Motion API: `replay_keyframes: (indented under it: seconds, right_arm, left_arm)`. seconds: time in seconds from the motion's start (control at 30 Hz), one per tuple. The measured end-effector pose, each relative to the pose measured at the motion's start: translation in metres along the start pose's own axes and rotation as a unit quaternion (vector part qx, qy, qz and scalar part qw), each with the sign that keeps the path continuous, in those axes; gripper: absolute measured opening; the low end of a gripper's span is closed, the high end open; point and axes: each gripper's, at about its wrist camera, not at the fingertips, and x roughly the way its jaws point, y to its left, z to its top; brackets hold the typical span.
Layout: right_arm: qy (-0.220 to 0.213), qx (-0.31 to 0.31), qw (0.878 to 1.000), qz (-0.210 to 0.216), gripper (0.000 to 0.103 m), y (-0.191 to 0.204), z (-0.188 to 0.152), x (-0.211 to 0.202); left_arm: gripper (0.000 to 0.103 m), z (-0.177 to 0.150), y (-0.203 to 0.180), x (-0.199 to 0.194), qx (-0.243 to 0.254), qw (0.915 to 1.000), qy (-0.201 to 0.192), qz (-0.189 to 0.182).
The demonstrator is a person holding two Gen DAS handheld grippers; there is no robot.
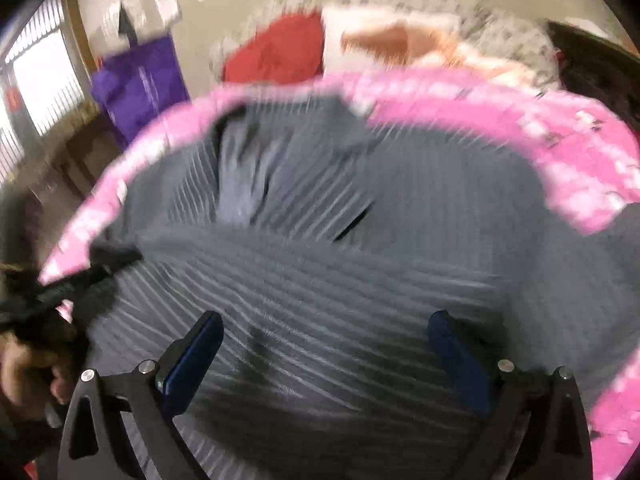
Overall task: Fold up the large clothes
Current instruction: 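Move the right tool to the other sleeve and grasp its cuff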
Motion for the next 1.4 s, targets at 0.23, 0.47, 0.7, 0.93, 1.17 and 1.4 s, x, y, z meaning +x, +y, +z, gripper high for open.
replay_keyframes:
  seconds: [0.23, 0.47, 0.7, 0.93, 1.17, 1.4]
  right_arm:
    - [-0.064, 0.149, 0.977, -0.136, 0.101, -0.162, -0.011, -0.108]
    - [-0.079, 0.313, 0.928, -0.186, 0.101, -0.283, -0.054, -0.163]
    - [-0.173, 0.479, 0.859, -0.055, 0.103, -0.365, -0.087, -0.175]
    - [-0.169, 0.493, 0.853, -0.016, 0.103, -0.407, -0.068, -0.155]
    - [-0.172, 0.447, 0.877, -0.043, 0.044, -0.403, -0.060, -0.141]
    - [-0.195, 0.386, 0.899, -0.069, 0.006, -0.370, -0.044, -0.190]
  left_arm:
    - [0.071, -0.046, -0.008, -0.011, 0.064, 0.9976, -0.027, 0.005]
    - [0.079, -0.046, -0.008, -0.008, 0.065, 0.9977, -0.021, -0.007]
    - [0.079, -0.043, -0.005, -0.006, 0.052, 0.9982, -0.021, -0.024]
    - [0.079, -0.045, -0.004, -0.005, 0.050, 0.9983, -0.020, -0.024]
    - [0.079, -0.044, -0.005, -0.003, 0.052, 0.9983, -0.019, -0.020]
    - [0.080, -0.044, -0.011, -0.001, 0.064, 0.9978, -0.014, -0.003]
